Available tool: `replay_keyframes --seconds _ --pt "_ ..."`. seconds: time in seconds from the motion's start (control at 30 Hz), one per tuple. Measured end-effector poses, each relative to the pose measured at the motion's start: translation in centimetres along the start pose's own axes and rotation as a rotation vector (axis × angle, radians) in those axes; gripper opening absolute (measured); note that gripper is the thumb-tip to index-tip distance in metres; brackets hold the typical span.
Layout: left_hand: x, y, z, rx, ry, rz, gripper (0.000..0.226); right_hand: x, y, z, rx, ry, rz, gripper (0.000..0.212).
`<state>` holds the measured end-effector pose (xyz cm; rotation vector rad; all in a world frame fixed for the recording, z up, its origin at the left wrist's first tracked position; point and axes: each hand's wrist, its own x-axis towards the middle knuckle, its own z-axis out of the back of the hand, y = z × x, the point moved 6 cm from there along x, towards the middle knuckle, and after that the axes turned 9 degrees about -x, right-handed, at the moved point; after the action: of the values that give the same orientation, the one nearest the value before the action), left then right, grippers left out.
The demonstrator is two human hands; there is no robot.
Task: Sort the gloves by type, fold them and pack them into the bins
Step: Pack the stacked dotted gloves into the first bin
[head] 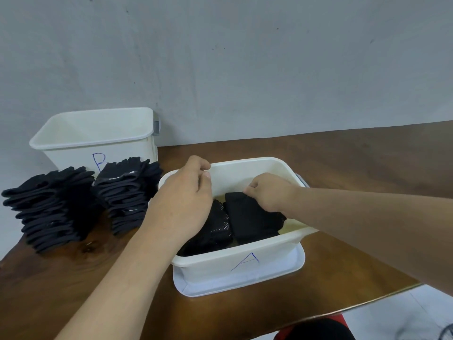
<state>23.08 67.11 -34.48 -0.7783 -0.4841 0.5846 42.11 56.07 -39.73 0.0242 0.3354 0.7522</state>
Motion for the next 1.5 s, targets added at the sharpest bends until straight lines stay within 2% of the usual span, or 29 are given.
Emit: replay_keyframes --seconds 0.13,0.23,0.33,0.4,0.47,0.63,0.73,0.83,0.9,0.97,1.07,1.23,1.4,1.5 --pt "0.2 -0.1 0.2 -0.065 -0.019 0.010 0.021 -2.0 0.1 2.6 0.056 -0.110 0.060 0.040" --pt "0.1 0.0 0.1 -0.052 -0.007 0.015 0.020 -4.5 1.1 4.4 0.092 -0.170 0.264 0.025" --pt "0.0 0.0 -0.1 -0.018 0.010 0.019 0.019 -5.9 2.2 4.6 -0.009 -0.011 0.451 0.041" --pt "-0.1 0.0 -0.3 0.001 0.018 0.027 0.019 -6.1 2.3 3.8 -0.178 0.126 0.498 0.065" --pt "-0.2 0.1 -0.4 0.026 0.029 0.038 0.019 -5.3 2.1 2.7 -0.336 0.159 0.500 0.079" --pt "-0.5 -0.2 -0.8 0.123 0.081 0.024 0.022 -3.7 2.0 1.6 -0.379 0.111 0.532 0.080" --pt "-0.2 -0.6 -0.7 0.085 0.070 -0.013 0.026 -3.9 2.0 2.3 -0.360 0.128 0.551 0.077" --pt "-0.3 -1.4 0.9 -0.167 -0.045 -0.076 0.025 -4.2 1.0 4.3 -0.206 0.079 0.516 0.060" --pt "-0.8 -1.8 2.3 -0.320 -0.114 -0.107 0.024 -4.4 -0.4 6.1 0.003 -0.119 0.494 0.043" --pt "-1.6 -1.4 3.5 -0.368 -0.193 -0.137 0.021 -4.7 -2.4 6.8 0.268 -0.339 0.478 0.031" --pt "-2.9 1.3 4.2 -0.383 -0.289 -0.063 0.020 -5.2 -5.5 5.5 0.565 -0.481 0.376 0.026" --pt "-5.0 4.4 3.1 -0.564 -0.320 0.062 0.030 -5.4 -8.5 1.5 1.138 -0.317 0.240 0.035" --pt "-6.0 5.9 0.7 -0.930 -0.348 0.254 0.036 -5.7 -9.0 -3.3 1.429 -0.190 0.151 0.039" --pt "-5.9 4.9 0.2 -1.006 -0.361 0.286 0.037 -5.5 -9.4 -4.2 1.487 -0.212 0.142 0.047"
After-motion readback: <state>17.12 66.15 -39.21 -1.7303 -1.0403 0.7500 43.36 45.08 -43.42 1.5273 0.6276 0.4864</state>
